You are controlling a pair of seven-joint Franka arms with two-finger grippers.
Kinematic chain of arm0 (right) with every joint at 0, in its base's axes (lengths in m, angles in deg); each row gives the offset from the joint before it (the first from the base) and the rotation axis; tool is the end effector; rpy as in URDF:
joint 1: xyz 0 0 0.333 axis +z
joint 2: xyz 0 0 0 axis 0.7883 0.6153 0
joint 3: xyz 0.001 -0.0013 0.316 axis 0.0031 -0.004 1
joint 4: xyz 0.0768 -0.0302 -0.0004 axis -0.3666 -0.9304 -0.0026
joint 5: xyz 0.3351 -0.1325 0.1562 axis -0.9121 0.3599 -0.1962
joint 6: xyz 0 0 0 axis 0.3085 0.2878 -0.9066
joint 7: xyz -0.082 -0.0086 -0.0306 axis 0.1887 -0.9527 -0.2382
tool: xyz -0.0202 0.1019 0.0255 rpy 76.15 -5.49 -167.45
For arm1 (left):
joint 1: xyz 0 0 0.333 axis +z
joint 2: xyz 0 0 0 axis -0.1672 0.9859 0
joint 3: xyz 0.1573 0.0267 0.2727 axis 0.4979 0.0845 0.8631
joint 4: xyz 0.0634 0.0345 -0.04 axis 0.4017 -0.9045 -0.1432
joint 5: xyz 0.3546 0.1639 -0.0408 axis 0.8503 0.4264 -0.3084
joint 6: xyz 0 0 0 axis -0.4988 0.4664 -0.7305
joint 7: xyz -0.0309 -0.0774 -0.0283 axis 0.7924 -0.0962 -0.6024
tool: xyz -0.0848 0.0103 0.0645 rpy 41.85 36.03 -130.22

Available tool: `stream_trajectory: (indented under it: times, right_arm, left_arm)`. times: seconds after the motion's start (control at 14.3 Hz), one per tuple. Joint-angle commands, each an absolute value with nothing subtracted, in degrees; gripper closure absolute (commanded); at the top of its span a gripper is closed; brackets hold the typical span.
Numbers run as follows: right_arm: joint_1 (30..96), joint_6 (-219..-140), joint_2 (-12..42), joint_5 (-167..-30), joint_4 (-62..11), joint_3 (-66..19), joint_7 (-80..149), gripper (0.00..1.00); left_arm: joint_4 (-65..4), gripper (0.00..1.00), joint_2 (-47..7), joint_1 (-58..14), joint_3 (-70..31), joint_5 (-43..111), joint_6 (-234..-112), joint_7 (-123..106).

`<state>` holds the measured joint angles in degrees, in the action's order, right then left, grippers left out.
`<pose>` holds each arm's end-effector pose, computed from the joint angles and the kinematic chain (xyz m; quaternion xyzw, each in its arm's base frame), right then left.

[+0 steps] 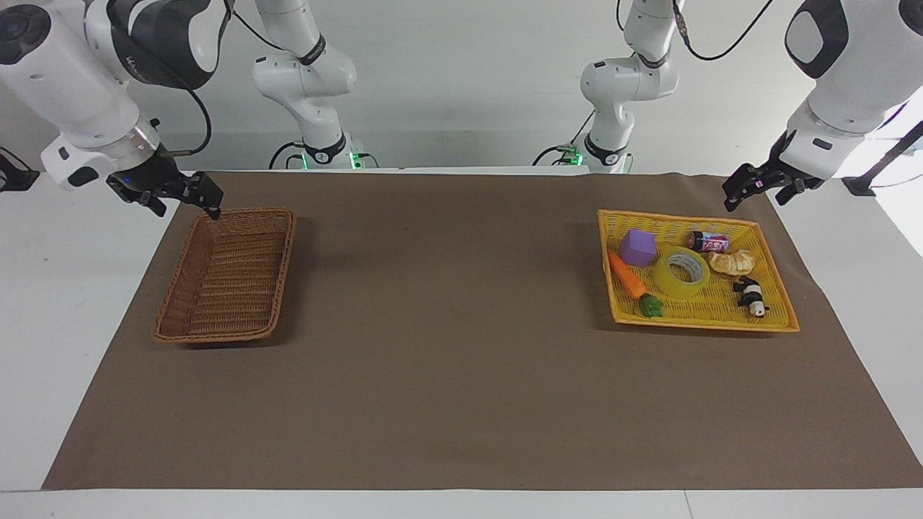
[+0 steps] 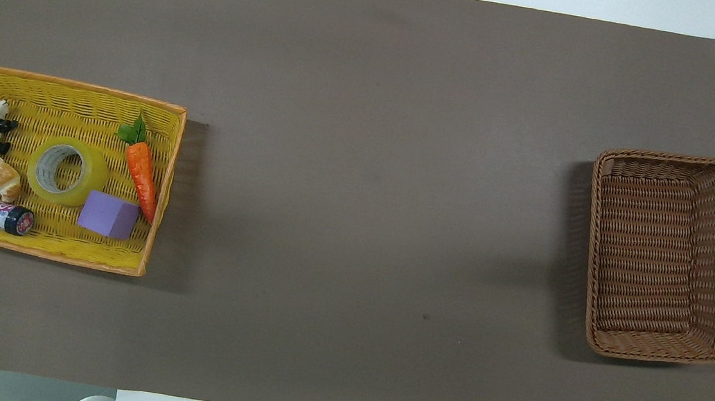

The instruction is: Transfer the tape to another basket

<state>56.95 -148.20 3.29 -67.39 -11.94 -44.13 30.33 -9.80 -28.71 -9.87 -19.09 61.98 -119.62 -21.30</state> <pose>0.5571 -0.0819 0.5820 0.9967 -0.0439 -0.0682 0.0033 0.5523 -0.0209 0.6120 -0.9984 0.0027 0.0486 0.0291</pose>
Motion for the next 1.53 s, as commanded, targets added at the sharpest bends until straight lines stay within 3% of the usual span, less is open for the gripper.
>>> stream_trajectory:
  times: [0.0, 0.14, 0.49, 0.63, 0.77, 1.12, 1.19, 1.26, 1.47]
  right_arm:
    - [56.68, -148.74, 1.91, -67.14, -13.5, -43.7, 29.83, 0.01]
    - [56.68, -148.74, 1.91, -67.14, -13.5, -43.7, 29.83, 0.01]
    - [56.68, -148.74, 1.91, -67.14, -13.5, -43.7, 29.83, 0.01]
    - [56.68, -148.74, 1.91, -67.14, -13.5, -43.7, 29.83, 0.01]
    - [56.68, -148.74, 1.91, -67.14, -13.5, -43.7, 29.83, 0.01]
    - [56.68, -148.74, 1.91, -67.14, -13.58, -43.7, 29.83, 0.01]
    - [56.68, -148.74, 1.91, -67.14, -13.58, -43.7, 29.83, 0.01]
    - [56.68, -148.74, 1.91, -67.14, -13.5, -43.7, 29.83, 0.01]
    - [56.68, -148.74, 1.91, -67.14, -13.58, -43.7, 29.83, 0.01]
  left_arm:
    - [-9.29, 0.05, -29.01, -8.93, -19.11, 62.17, -118.91, -20.99]
    - [-9.38, 0.0, -29.27, -8.84, -18.76, 62.34, -118.73, -20.82]
    - [-10.78, 0.0, -30.33, -8.92, -18.05, 62.61, -119.69, -19.59]
    - [-20.04, 0.0, -33.91, -7.35, -17.97, 62.43, -134.39, -19.76]
    - [-29.91, 0.0, -36.3, -6.73, -17.97, 62.43, -141.74, -20.28]
    - [-47.49, 0.01, -35.26, -1.55, -17.97, 62.43, -161.74, -28.45]
    - [-50.14, 0.07, -33.69, -1.37, -17.97, 62.43, -166.5, -28.72]
    - [-51.21, 0.33, -32.72, -1.63, -18.05, 62.43, -167.33, -28.9]
    - [-52.79, 0.53, -33.06, -2.16, -18.05, 62.35, -166.28, -28.29]
